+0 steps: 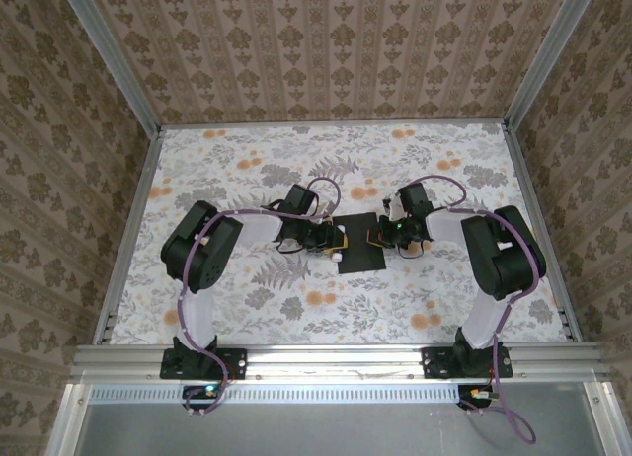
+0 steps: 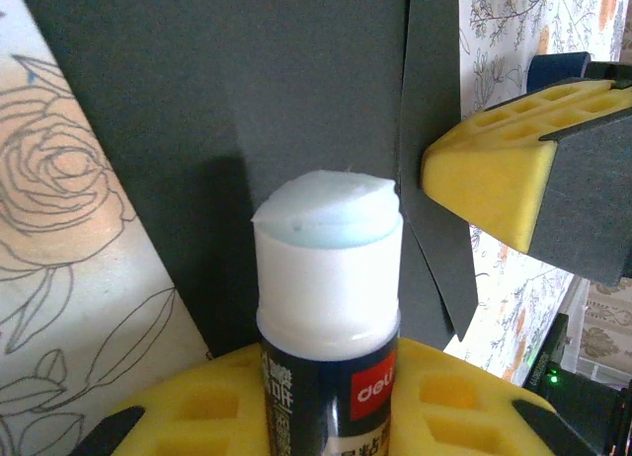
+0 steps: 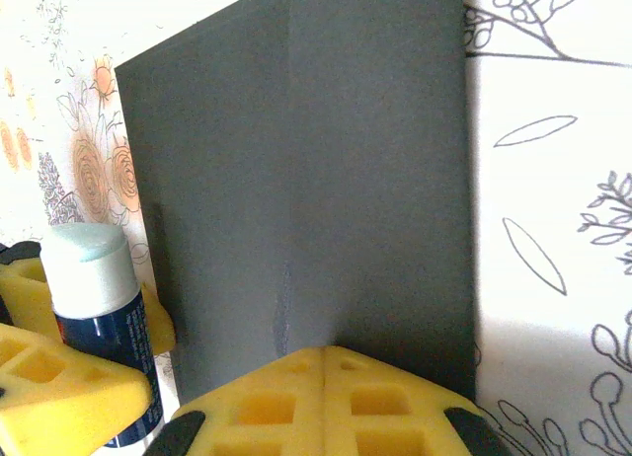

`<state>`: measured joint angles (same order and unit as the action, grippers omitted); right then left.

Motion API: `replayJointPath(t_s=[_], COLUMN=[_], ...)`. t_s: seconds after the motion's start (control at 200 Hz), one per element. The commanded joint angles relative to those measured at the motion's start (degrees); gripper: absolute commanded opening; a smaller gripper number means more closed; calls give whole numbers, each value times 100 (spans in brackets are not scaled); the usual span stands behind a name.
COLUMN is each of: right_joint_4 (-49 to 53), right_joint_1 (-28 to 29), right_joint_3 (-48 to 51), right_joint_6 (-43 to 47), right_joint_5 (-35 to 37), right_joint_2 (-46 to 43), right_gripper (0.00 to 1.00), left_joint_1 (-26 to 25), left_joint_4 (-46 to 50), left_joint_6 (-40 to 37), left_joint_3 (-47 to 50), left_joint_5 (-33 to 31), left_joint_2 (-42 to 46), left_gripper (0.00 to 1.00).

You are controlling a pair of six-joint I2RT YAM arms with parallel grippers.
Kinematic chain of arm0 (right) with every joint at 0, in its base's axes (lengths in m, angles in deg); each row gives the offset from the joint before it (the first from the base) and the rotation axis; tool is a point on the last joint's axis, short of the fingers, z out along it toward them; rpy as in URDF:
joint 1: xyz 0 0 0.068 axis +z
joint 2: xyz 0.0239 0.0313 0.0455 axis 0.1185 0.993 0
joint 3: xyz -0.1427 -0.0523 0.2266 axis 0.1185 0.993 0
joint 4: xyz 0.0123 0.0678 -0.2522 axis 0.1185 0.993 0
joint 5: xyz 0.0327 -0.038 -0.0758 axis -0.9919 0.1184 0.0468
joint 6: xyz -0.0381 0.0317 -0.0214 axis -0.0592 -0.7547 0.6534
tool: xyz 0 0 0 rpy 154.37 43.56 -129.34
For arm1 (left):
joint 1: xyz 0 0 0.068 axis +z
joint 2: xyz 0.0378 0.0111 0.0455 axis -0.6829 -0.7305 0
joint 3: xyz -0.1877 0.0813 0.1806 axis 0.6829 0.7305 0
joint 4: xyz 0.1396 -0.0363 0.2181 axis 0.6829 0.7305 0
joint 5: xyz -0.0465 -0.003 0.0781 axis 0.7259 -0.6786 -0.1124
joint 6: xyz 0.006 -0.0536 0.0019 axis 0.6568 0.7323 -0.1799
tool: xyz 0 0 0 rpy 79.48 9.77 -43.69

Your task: Place the letter into the envelope and seal it

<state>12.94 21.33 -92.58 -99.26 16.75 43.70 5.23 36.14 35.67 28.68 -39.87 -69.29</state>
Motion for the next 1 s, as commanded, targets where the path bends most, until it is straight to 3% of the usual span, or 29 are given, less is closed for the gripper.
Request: replayJointPath(t_s=[0.0, 0.53, 0.995], right_joint_4=[19, -566, -582], right_joint_1=[43, 65, 94], right_joint_3=[111, 53, 221], right_joint_6=[-56, -496, -480], right_joint_5=[85, -405, -234], right_joint_2=[136, -35, 374], right_gripper=[0, 0, 0], left_joint_1=[-52, -56, -63], left_joint_4=[29, 20, 42], left_joint_6=[6, 4, 8], left_joint_3=[-98, -100, -123], left_joint_5=[12, 27, 44], left_joint_2=[-179, -190, -208], left_gripper=[0, 0, 0])
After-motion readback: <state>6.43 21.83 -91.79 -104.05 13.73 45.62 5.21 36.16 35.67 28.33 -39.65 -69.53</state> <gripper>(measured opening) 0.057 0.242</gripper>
